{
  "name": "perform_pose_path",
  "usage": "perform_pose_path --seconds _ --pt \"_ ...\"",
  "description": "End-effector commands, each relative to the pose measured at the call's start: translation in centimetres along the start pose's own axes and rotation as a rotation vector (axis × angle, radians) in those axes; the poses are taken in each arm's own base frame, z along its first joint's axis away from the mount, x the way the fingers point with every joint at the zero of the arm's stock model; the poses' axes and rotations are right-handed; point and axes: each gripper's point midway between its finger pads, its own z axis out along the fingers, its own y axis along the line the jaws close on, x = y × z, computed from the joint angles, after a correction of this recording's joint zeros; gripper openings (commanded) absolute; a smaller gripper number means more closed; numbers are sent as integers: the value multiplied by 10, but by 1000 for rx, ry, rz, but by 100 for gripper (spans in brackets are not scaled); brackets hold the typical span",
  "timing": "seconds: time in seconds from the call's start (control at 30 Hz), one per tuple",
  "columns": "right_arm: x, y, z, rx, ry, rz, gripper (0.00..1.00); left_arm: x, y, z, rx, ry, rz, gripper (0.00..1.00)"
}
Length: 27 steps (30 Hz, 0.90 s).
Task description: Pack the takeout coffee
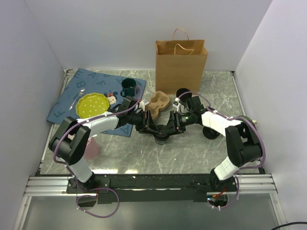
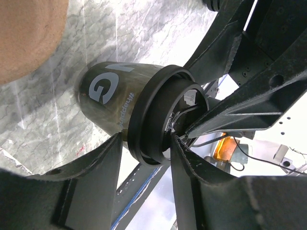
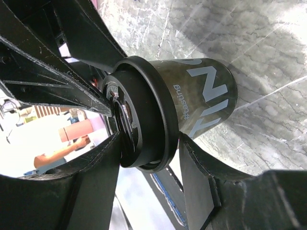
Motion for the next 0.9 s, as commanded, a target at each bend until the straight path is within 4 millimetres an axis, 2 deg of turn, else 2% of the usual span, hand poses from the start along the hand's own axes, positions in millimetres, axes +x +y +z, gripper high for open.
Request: perform_pose_path --seconds 0.0,0.07,0.2,0.57,0.87 --pt "21 -45 7 177 64 -39 38 13 71 7 -281 8 -66 49" --pt "14 -38 4 174 64 -48 38 10 63 6 -265 7 -55 50" --pt "6 -36 1 195 78 -46 38 1 45 6 -201 11 -8 56" --pt "-1 -30 -1 193 78 -55 36 0 25 14 -65 46 50 56" --pt "-3 -25 0 193 74 -59 36 -3 22 19 -40 54 47 56"
